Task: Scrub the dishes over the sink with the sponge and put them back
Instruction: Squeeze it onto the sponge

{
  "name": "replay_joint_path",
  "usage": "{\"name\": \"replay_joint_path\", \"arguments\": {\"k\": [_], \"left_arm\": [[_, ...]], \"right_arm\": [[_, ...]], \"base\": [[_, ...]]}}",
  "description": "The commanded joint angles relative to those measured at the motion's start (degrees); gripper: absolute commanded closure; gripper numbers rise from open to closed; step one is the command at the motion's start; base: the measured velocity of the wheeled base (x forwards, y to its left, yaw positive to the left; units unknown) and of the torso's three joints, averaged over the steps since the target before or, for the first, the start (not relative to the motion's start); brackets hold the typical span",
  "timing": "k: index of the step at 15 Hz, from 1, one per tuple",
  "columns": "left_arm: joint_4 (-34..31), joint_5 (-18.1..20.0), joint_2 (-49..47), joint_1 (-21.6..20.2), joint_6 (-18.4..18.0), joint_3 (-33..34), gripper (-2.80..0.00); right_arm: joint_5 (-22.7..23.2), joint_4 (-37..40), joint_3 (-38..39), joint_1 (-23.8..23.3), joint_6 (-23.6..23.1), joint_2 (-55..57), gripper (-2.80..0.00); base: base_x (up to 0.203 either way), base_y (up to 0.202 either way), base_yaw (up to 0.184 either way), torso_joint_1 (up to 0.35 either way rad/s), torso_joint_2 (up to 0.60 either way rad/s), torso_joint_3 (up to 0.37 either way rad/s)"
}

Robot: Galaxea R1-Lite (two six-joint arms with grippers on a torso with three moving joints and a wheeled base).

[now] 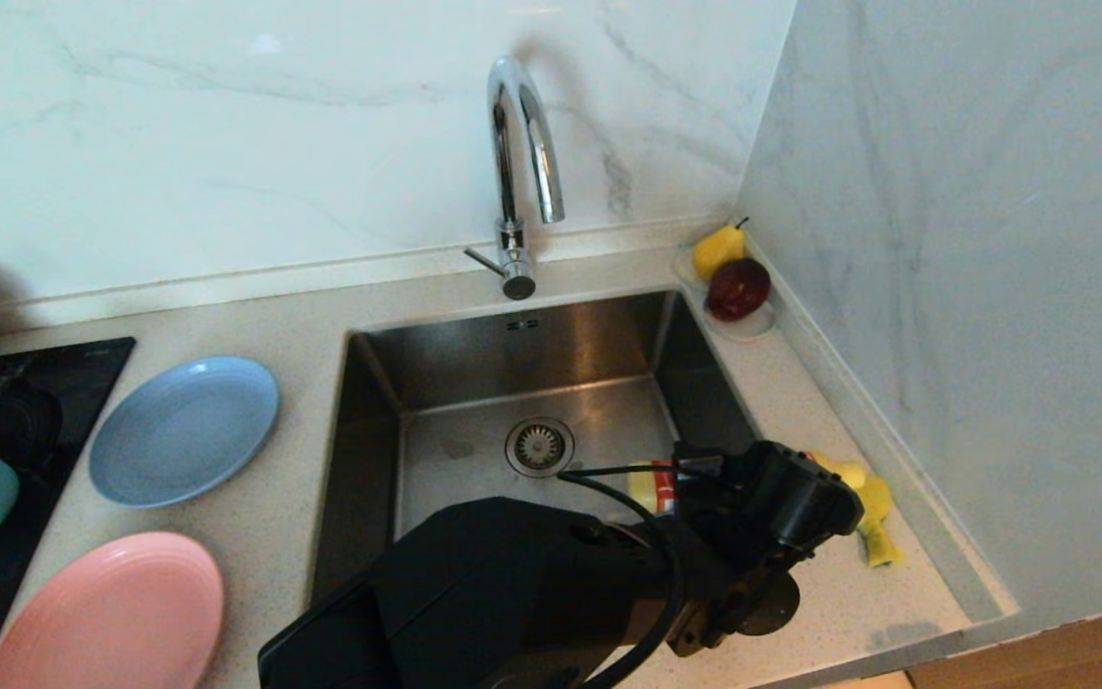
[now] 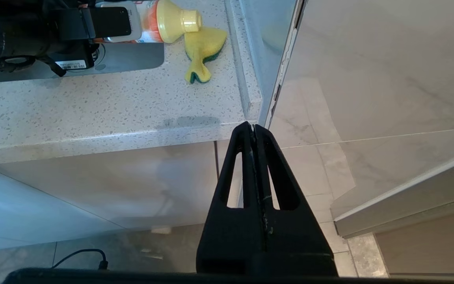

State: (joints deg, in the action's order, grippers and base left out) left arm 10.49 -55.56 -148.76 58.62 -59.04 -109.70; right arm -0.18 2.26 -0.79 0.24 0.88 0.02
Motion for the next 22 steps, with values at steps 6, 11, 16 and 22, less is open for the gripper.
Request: {"name": "replay_joint_path", "arguments": {"k": [6,11,16,22], "left_arm": [[0.5,-0.3,-0.5,0.1,-0.5,0.0,0.00],[1.1,-0.5,0.0,0.1,-0.1,0.1,0.00],[1.3,-0.6,0.5,0.3,0.0,0.1,0.00],[2.9,-0.5,2.7,0.2,6.6,0.1,0.00]], "right_arm": [[0.0,0.0,0.0,0.0,0.0,-0.1,0.00],[0.0,0.0,0.0,0.0,0.0,-0.1,0.00],[0.0,0.0,0.0,0.0,0.0,-0.1,0.00],[0.0,0.0,0.0,0.0,0.0,-0.1,0.00]], "base": [[0.000,0.000,0.000,0.000,0.00,0.000],[0.000,0.000,0.000,0.000,0.00,0.000],[0.000,0.000,0.000,0.000,0.00,0.000],[0.000,0.000,0.000,0.000,0.00,0.000]]}}
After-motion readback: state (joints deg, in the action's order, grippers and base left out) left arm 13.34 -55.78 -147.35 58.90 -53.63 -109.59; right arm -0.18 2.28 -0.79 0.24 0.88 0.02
